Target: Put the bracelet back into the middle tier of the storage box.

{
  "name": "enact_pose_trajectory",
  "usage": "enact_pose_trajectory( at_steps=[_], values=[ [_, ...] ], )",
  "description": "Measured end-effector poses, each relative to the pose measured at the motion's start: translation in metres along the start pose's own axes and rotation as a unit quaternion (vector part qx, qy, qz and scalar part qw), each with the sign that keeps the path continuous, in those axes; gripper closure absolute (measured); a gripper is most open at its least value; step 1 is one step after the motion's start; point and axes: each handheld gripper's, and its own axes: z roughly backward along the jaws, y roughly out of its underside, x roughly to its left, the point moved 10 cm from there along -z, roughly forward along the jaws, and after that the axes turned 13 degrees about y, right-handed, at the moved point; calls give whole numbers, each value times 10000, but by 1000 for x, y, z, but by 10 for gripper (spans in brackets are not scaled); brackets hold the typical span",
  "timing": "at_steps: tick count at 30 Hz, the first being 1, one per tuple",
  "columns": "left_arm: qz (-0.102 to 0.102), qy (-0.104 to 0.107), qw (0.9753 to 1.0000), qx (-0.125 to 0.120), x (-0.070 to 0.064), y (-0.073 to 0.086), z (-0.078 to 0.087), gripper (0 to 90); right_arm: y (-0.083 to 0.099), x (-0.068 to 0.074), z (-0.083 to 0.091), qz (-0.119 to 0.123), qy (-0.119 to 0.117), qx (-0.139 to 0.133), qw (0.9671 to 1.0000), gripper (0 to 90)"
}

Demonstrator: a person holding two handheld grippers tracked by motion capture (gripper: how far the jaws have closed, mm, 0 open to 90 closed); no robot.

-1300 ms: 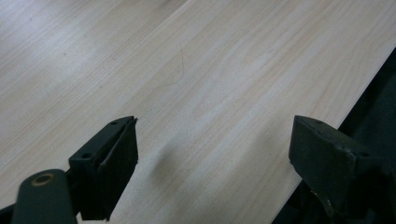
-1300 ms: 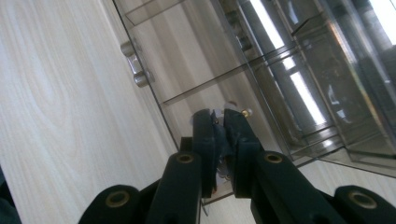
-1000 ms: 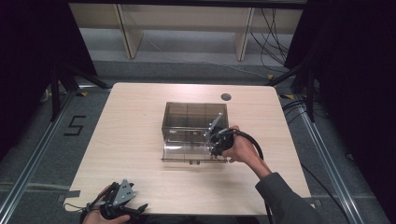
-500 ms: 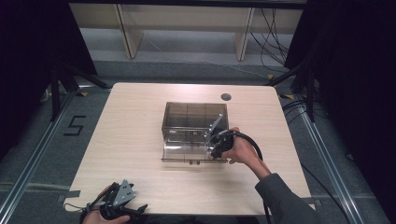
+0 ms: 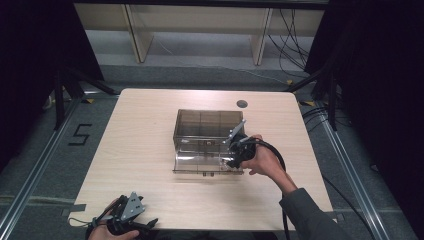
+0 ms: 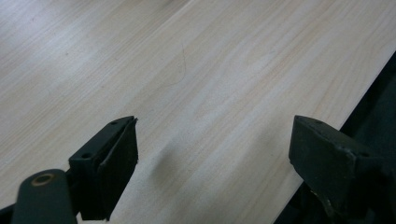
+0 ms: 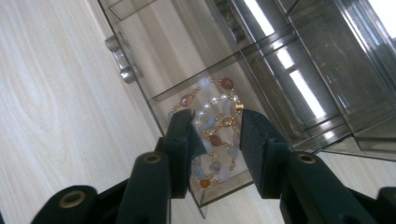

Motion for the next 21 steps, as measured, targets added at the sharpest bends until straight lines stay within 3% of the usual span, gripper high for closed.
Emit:
enact_pose_trajectory(
  at_steps=[6,9,19,21],
  values=[
    [-12,-12,10000,16,0,0,0,155,-2,1,8,-44,1,-174,9998,552],
    [-4,-8,10000,-12,0,-1,0,155,-2,1,14,-67,118,-299,9995,477],
    [-7,-28,10000,-2,1,-1,1,155,-1,-1,20,-322,211,-543,9978,363],
    [-15,-23,10000,9,1,-1,0,155,1,0,21,-540,199,-524,9970,332]
  ],
)
